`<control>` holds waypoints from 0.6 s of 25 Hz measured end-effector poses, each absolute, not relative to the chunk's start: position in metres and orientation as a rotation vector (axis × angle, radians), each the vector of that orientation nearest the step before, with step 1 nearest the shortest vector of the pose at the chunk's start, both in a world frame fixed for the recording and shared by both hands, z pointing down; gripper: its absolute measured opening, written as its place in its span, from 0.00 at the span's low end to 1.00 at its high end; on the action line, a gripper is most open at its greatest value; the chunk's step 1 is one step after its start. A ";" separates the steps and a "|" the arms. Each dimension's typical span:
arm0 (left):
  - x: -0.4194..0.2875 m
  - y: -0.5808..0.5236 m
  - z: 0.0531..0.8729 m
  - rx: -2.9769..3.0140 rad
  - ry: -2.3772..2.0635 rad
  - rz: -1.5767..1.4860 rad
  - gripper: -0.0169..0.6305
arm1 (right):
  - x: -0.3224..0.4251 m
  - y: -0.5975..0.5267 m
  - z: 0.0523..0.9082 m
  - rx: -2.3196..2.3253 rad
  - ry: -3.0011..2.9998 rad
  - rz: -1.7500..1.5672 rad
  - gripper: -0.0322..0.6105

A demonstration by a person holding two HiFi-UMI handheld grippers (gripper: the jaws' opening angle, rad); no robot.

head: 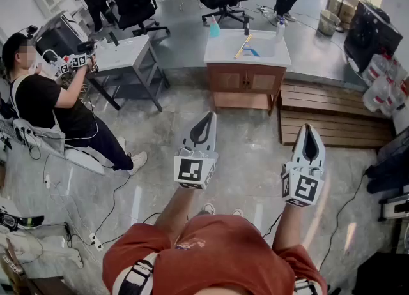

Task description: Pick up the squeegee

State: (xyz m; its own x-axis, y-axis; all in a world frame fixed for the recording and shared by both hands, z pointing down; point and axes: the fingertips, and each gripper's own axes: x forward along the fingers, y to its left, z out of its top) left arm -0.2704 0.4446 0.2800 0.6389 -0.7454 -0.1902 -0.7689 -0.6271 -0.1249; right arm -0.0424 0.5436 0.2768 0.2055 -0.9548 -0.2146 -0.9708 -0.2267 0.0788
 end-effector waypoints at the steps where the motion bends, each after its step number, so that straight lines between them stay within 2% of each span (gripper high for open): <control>1: -0.271 0.443 0.279 -2.662 1.247 0.180 0.05 | -0.042 0.543 0.275 -2.381 1.904 0.337 0.06; 15: -0.227 0.457 0.280 -2.642 1.269 0.171 0.05 | 0.008 0.553 0.286 -2.330 1.886 0.260 0.06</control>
